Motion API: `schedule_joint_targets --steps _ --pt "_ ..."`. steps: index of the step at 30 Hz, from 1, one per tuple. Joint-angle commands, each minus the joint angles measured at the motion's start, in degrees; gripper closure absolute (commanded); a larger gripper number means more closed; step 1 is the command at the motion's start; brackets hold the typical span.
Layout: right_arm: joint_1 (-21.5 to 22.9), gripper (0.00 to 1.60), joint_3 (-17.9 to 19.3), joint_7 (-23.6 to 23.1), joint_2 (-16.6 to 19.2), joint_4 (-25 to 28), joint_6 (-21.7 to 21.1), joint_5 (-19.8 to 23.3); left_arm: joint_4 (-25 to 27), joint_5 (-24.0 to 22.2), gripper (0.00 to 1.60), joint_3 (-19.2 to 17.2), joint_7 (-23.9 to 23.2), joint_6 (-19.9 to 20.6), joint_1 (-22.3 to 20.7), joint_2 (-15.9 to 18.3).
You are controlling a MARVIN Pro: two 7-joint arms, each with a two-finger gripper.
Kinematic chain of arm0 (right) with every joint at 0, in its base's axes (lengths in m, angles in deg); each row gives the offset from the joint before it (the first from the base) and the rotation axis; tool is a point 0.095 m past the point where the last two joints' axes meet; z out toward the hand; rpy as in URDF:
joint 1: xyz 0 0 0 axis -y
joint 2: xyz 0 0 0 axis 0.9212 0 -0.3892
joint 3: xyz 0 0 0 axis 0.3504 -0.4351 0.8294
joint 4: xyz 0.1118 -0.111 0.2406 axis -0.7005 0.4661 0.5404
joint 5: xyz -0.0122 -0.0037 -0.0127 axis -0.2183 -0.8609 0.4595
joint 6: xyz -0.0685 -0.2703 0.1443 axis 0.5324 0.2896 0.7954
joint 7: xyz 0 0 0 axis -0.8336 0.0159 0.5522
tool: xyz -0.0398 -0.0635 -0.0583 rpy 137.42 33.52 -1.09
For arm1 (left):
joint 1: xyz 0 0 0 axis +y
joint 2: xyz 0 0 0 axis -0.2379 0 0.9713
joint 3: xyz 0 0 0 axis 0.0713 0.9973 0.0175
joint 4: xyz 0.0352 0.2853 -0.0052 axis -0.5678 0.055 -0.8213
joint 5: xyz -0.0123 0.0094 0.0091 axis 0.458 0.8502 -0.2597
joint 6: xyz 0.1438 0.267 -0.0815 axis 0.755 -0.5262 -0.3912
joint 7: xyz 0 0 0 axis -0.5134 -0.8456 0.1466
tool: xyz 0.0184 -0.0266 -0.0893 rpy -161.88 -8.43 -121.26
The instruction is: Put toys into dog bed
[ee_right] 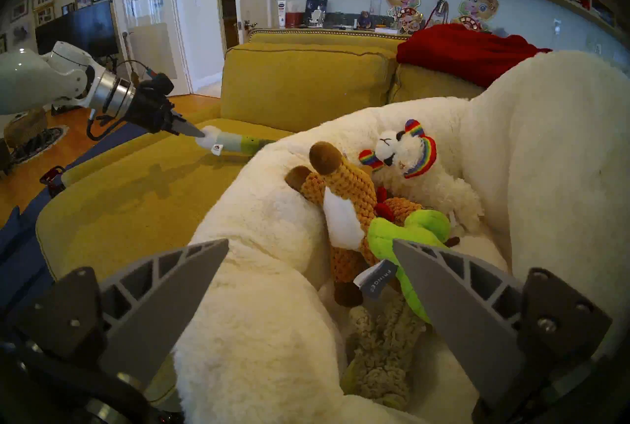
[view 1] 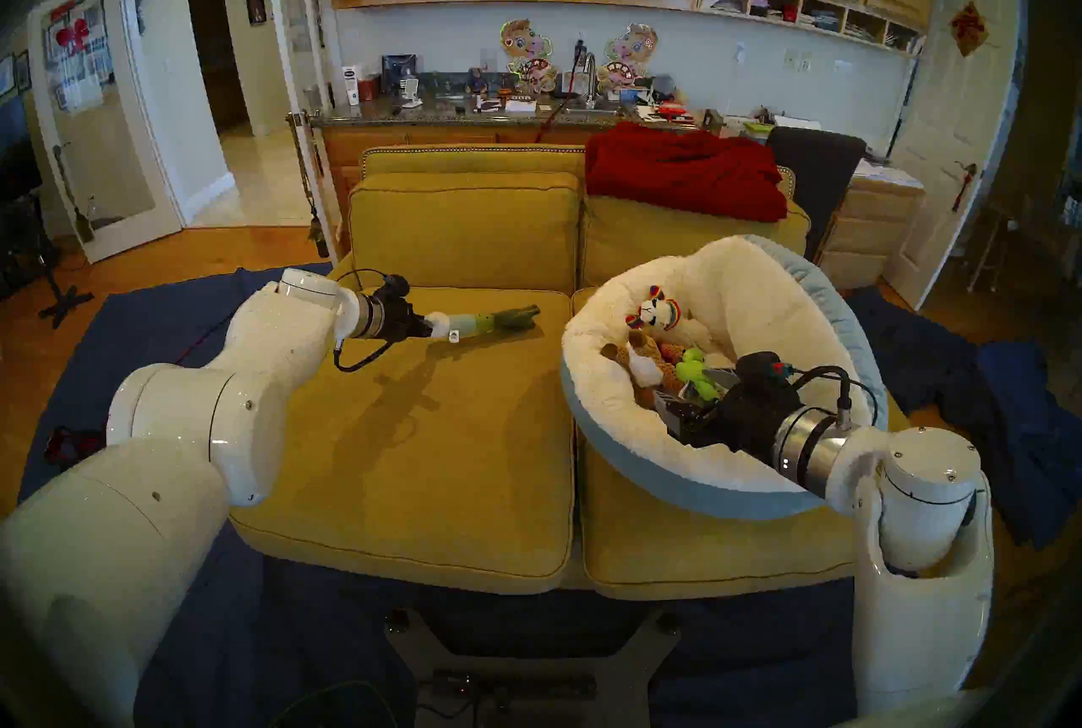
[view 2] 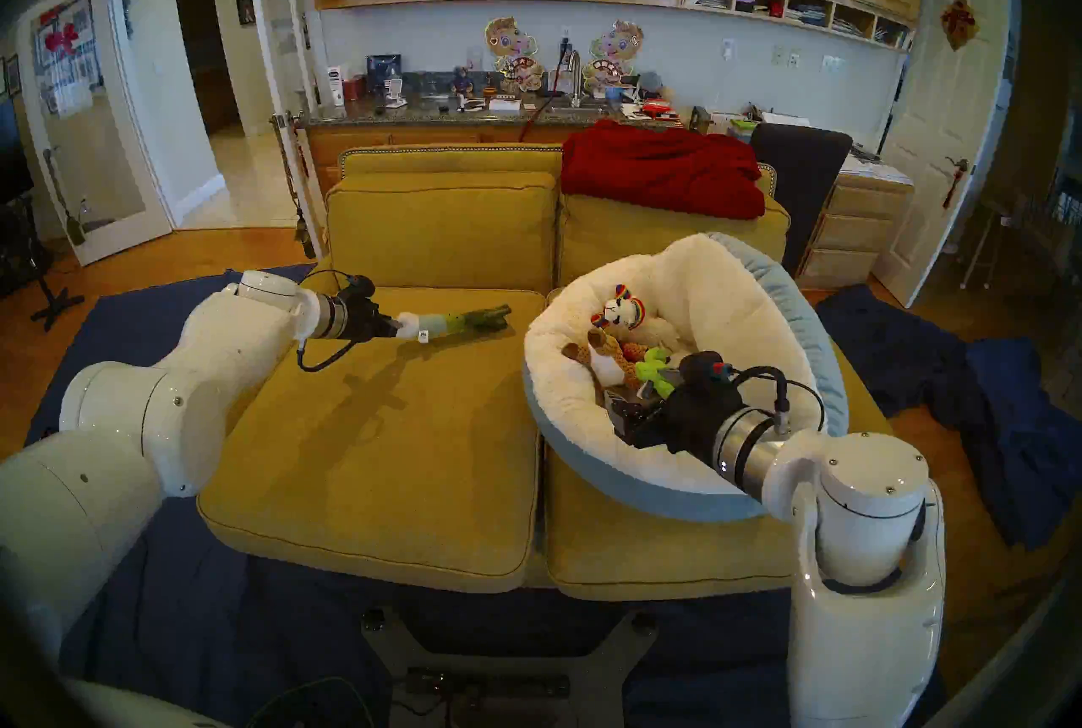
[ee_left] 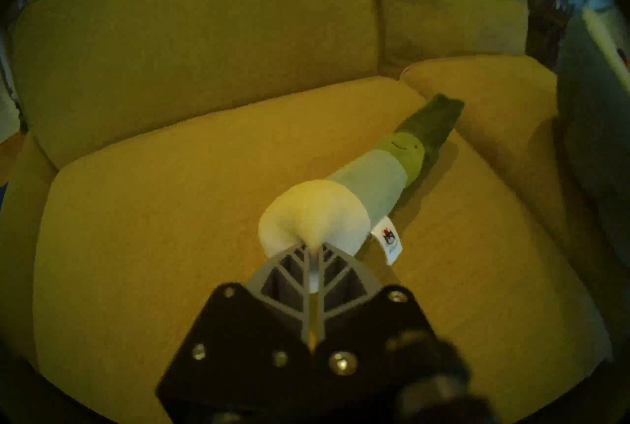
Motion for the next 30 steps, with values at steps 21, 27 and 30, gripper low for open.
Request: schedule_joint_targets --steps 21,27,30 --pt "0.82 0.0 -0.09 -0.04 0.12 1.23 0.34 0.16 16.14 -5.32 1.6 -3.11 -26.2 -7.35 -3.77 3.27" --pt "0.84 0.0 -0.09 -0.05 0.12 1.2 0.35 0.17 20.35 -6.3 1.6 -2.76 -31.71 -7.84 -2.65 1.17" --pt "0.84 0.0 -0.09 -0.05 0.12 1.16 0.35 0.17 21.63 -6.78 1.6 -2.63 -33.94 -8.11 -2.85 -0.01"
